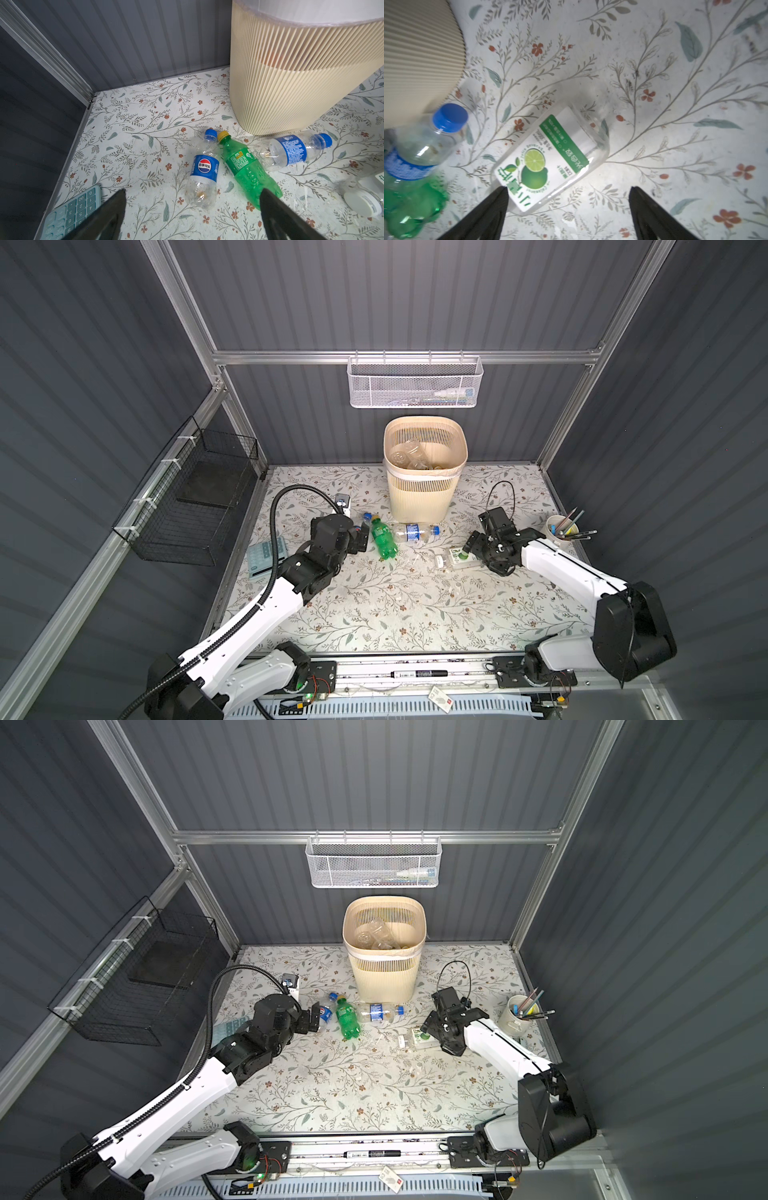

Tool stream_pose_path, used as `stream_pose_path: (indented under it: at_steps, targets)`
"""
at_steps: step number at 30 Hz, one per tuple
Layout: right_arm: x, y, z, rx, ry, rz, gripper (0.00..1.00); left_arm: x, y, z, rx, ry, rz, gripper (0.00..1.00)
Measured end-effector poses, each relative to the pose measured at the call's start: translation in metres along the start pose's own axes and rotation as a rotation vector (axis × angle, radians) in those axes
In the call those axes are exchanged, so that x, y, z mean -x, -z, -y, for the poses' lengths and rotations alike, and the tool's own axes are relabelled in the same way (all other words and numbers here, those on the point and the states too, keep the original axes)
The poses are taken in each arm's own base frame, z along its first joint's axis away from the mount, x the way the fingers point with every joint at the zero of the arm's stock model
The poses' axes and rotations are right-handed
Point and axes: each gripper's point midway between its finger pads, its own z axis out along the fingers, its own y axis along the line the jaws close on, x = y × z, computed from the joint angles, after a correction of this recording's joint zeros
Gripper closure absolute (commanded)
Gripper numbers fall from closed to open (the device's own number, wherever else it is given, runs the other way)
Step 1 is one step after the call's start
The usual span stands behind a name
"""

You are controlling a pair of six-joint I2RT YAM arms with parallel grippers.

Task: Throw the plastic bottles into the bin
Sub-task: 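Grasp the clear lime-label bottle with the right gripper and lift it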

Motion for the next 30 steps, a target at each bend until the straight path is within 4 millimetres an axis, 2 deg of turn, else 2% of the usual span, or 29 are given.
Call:
stream_pose_path:
  at_steps: [5,13,21,30]
  targets:
    - [-0.002,-0.002,-0.008,0.028,-0.105,-0.017,0.01,-0.008,-0.002,0.000,0.002,-0.006,-0.013,0.00]
    - [-0.021,-0.031,-0.010,-0.021,-0.223,-0.097,0.01,-0.015,-0.001,-0.002,0.006,-0.004,-0.021,0.00]
    - [-0.009,-0.037,-0.017,-0.028,-0.265,-0.065,0.01,-0.020,0.000,-0.005,0.015,-0.001,-0.024,0.00]
    - [-0.008,-0.058,0.001,-0.107,-0.260,-0.084,0.01,-0.023,0.000,-0.005,0.016,-0.002,-0.030,0.00]
